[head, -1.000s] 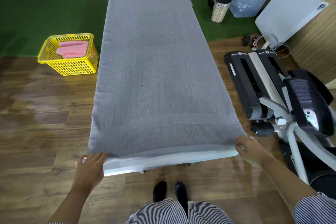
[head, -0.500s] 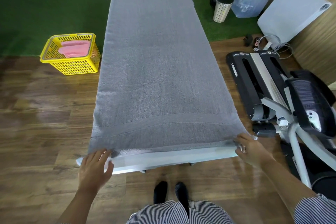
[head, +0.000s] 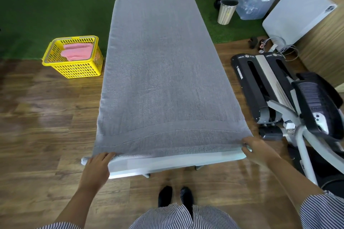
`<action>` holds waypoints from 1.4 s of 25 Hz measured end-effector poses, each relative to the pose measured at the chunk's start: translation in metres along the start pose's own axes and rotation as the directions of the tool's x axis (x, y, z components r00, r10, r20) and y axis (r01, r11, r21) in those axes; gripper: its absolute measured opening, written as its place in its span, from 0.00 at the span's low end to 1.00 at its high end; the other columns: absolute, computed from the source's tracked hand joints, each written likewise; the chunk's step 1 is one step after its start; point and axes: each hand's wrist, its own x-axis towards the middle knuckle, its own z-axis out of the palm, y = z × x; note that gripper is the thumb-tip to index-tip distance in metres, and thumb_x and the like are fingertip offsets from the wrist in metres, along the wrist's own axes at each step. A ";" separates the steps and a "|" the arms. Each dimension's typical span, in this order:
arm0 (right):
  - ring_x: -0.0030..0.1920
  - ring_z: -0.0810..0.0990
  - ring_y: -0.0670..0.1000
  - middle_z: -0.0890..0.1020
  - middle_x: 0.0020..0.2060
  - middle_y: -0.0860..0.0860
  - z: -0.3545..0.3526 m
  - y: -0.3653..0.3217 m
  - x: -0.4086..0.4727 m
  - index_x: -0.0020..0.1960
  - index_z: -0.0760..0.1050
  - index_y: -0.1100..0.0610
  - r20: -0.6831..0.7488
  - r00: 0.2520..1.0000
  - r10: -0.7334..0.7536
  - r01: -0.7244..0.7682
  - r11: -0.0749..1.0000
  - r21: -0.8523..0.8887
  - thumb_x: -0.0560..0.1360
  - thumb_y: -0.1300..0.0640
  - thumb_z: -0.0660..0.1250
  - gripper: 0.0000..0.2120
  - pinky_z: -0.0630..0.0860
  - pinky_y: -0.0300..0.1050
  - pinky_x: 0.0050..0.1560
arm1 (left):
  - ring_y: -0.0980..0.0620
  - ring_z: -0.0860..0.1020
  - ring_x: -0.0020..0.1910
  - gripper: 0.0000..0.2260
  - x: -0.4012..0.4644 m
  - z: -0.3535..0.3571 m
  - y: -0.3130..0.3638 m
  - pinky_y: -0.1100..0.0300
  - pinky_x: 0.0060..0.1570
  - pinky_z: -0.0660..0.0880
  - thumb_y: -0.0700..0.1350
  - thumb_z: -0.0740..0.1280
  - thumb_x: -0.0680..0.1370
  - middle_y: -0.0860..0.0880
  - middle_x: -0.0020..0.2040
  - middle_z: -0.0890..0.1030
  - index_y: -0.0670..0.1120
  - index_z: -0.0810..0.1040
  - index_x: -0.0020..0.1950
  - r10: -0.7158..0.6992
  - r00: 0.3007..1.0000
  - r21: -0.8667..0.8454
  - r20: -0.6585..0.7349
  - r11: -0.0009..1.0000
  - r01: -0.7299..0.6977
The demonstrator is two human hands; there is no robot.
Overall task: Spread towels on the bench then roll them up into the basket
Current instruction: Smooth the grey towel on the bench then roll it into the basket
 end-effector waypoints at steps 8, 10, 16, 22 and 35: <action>0.38 0.79 0.61 0.79 0.43 0.56 0.015 0.004 0.000 0.45 0.81 0.62 -0.242 0.970 0.002 0.005 1.000 0.030 0.70 0.68 0.70 0.05 0.77 0.50 0.39 | 0.41 0.80 0.42 0.14 -0.003 -0.005 0.017 0.45 0.42 0.72 0.41 0.56 0.71 0.45 0.44 0.81 0.43 0.81 0.46 -0.095 0.981 0.015 -0.171 0.995 0.099; 0.37 0.79 0.56 0.79 0.44 0.52 0.009 0.000 -0.005 0.47 0.80 0.61 -0.213 0.977 0.008 0.004 0.998 0.057 0.69 0.67 0.70 0.07 0.75 0.47 0.43 | 0.41 0.81 0.44 0.17 -0.004 -0.003 0.014 0.46 0.43 0.74 0.47 0.56 0.72 0.45 0.46 0.82 0.42 0.82 0.48 -0.117 0.983 -0.013 -0.144 0.993 0.117; 0.37 0.74 0.50 0.75 0.42 0.49 0.002 -0.005 -0.003 0.50 0.79 0.62 -0.141 0.990 0.001 0.000 1.000 0.009 0.72 0.66 0.66 0.08 0.67 0.41 0.42 | 0.43 0.81 0.46 0.17 -0.006 -0.003 0.010 0.46 0.46 0.72 0.41 0.55 0.71 0.48 0.47 0.82 0.44 0.82 0.51 -0.084 0.993 0.039 -0.079 0.995 0.088; 0.44 0.74 0.52 0.78 0.43 0.52 -0.005 -0.011 -0.004 0.49 0.78 0.60 -0.088 0.995 0.052 -0.051 0.999 0.008 0.74 0.59 0.64 0.07 0.66 0.42 0.43 | 0.44 0.81 0.42 0.22 -0.005 -0.011 -0.005 0.43 0.45 0.72 0.34 0.53 0.61 0.48 0.43 0.81 0.46 0.77 0.49 -0.004 1.000 0.101 -0.020 0.995 0.006; 0.42 0.80 0.58 0.81 0.41 0.55 0.009 -0.019 -0.007 0.45 0.81 0.63 -0.359 0.924 -0.132 0.104 0.990 -0.095 0.57 0.73 0.75 0.17 0.78 0.46 0.38 | 0.46 0.78 0.49 0.18 -0.002 -0.002 0.022 0.52 0.50 0.69 0.45 0.56 0.71 0.46 0.49 0.83 0.41 0.82 0.51 -0.072 0.987 -0.027 -0.142 0.997 0.069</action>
